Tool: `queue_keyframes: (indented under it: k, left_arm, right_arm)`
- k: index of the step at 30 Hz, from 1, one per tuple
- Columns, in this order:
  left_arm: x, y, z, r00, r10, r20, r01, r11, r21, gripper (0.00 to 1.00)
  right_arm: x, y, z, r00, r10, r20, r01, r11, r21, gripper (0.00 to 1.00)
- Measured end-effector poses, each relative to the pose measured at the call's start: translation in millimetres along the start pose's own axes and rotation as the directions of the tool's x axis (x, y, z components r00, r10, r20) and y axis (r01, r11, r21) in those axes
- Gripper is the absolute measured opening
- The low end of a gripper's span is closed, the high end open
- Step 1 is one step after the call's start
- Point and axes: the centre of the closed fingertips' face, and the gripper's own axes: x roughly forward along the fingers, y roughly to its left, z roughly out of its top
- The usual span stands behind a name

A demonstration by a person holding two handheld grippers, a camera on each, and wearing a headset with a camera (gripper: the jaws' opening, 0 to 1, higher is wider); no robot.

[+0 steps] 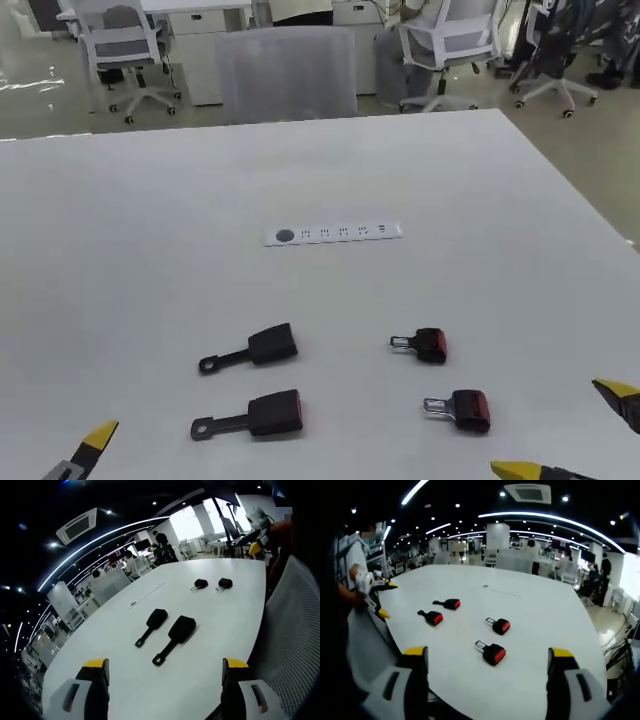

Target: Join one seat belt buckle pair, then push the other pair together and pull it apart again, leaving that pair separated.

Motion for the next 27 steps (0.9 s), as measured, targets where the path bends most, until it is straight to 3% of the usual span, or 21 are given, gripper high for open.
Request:
queue_keyframes:
  k: [8,14,23,24,27]
  left_arm:
    - [-1.0,0.2,-0.5,1.0000,0.004,-0.003,-0.004,1.000,0.005,0.96]
    - [-1.3,-0.2,0.5,1.0000,0.001,0.001,-0.001,1.000,-0.008,0.96]
    - [-0.2,1.1,1.2,0.9990,-0.044,0.007,0.045,0.996,-0.078,0.99]
    - [0.6,0.3,0.3,0.9983,-0.057,0.005,0.058,0.994,-0.096,1.00]
    - [1.3,-2.0,-2.1,0.9968,-0.080,0.000,0.079,0.990,-0.121,1.00]
  right_arm:
    - [5.3,8.0,4.9,0.9994,0.028,0.020,-0.028,1.000,-0.010,1.00]
    - [9.8,15.2,5.2,0.9992,0.040,0.004,-0.040,0.998,-0.044,1.00]
    - [8.8,4.0,0.0,0.9999,0.015,-0.001,-0.015,1.000,-0.026,1.00]
    - [8.5,-0.9,1.8,0.9999,-0.005,0.012,0.005,0.998,-0.056,1.00]
    - [8.7,-0.3,0.5,1.0000,0.006,0.002,-0.006,0.996,-0.094,1.00]
